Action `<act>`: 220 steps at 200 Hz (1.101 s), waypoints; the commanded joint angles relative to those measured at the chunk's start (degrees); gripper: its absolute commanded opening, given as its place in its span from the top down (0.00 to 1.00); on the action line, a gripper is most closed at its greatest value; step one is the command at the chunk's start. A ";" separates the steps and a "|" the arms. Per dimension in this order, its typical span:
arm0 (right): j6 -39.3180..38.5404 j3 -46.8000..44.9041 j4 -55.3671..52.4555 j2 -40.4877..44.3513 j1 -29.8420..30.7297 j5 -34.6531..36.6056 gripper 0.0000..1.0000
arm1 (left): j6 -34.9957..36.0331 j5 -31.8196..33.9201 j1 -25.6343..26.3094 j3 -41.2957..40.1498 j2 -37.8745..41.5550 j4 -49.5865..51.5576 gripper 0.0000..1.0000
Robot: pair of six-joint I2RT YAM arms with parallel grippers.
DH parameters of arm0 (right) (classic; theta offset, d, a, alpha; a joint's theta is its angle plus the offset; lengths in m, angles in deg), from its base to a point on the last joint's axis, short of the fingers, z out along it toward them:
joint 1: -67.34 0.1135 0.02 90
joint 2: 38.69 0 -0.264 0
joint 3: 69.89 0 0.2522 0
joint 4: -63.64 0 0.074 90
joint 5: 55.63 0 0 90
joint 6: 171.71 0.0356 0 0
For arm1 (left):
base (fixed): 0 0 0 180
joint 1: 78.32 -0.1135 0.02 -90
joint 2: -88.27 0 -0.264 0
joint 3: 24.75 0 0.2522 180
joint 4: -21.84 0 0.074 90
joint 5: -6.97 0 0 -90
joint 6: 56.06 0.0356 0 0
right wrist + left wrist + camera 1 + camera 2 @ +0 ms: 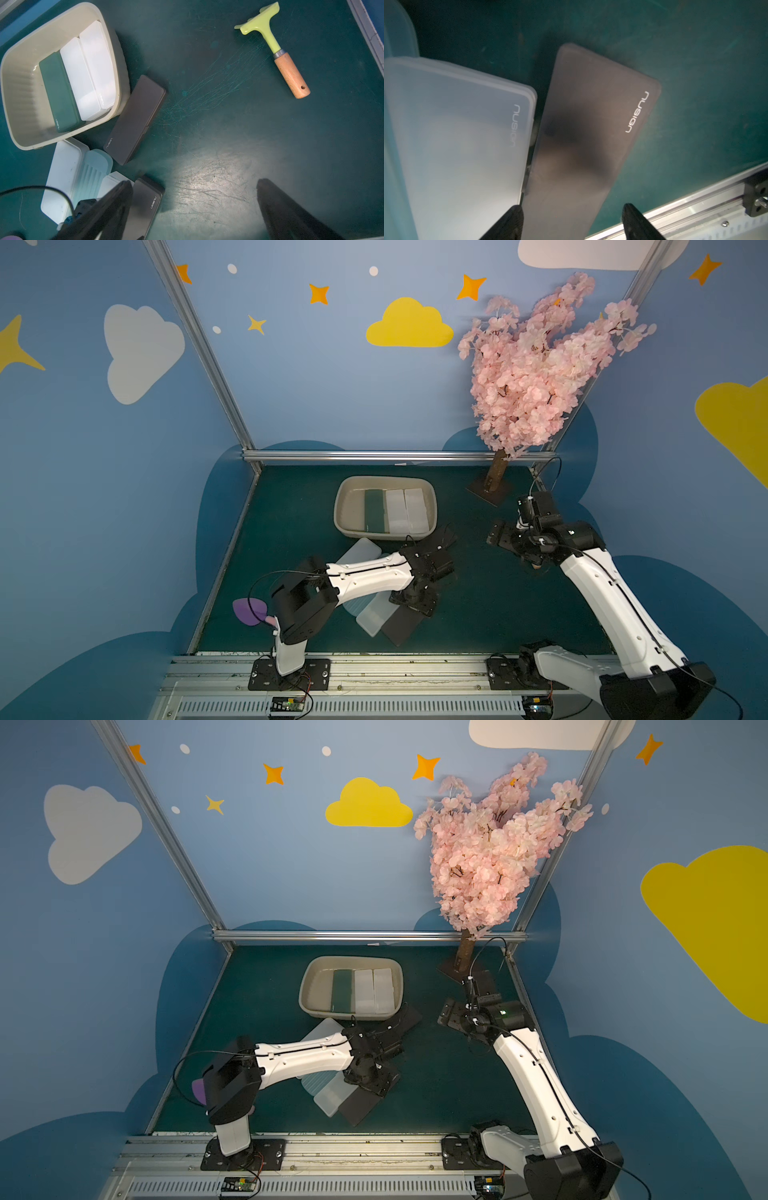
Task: Put the pencil case into the storage box
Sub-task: Pick up the pencil case from the center of the board.
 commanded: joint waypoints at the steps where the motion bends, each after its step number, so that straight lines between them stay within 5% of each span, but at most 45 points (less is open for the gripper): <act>1: -0.49 -1.08 -2.13 3.00 -0.55 -0.06 0.02 | -0.73 3.27 -0.26 0.16 -0.69 0.10 0.21; 115: 1.74 -8.42 -1.63 15.22 -0.83 0.60 0.02 | 1.37 2.70 4.30 -5.20 -2.99 -5.01 0.20; 220: 1.73 -10.20 -1.20 15.41 -0.85 -0.67 0.02 | 0.34 2.96 8.31 -0.46 -6.48 -1.48 0.16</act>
